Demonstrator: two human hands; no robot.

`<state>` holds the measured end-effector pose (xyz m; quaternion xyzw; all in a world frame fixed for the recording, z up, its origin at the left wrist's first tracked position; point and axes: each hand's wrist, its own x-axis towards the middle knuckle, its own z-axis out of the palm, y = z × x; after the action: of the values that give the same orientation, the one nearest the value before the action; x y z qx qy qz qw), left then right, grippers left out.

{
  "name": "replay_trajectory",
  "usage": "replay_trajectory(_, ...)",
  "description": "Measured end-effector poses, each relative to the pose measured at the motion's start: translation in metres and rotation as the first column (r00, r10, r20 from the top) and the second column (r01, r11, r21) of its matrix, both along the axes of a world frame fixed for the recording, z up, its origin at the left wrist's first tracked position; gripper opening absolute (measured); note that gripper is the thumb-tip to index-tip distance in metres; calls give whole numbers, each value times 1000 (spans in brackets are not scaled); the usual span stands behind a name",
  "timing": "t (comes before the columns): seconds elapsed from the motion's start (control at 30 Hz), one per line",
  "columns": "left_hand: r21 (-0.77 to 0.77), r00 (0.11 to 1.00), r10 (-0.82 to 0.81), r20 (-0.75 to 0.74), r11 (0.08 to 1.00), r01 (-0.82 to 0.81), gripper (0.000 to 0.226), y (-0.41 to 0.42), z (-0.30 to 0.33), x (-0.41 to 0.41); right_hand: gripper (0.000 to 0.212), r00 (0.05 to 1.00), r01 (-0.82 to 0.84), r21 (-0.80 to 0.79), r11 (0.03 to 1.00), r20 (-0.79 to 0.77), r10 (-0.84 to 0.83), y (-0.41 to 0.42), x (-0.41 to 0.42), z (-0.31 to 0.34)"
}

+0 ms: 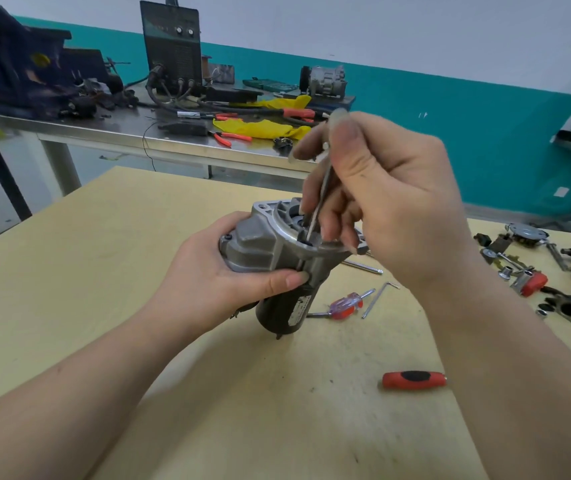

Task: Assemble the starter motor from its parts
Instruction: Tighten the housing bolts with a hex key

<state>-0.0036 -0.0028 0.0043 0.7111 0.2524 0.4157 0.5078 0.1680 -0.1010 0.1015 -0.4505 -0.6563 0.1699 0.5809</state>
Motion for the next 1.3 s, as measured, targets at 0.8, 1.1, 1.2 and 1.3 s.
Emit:
replay_trajectory(0.8,-4,1000,-9,3,1000,9,65,4,-4,-3,5,935,-212,-120,970,-314,165,7,12,-7)
replay_trajectory(1.1,0,1000,-5,7,1000,5,61,2,-3,-2,12,958,84,64,994,-278,-63,2,-13,-19)
replay_trajectory(1.2,17,1000,-5,3,1000,5,61,2,-2,-2,10,990,25,28,999,-142,-21,-2,-10,-13)
replay_trajectory(1.3,35,1000,8,-2,999,-8,64,0,-1,-2,10,997,46,78,996,-73,-40,-2,-8,-13)
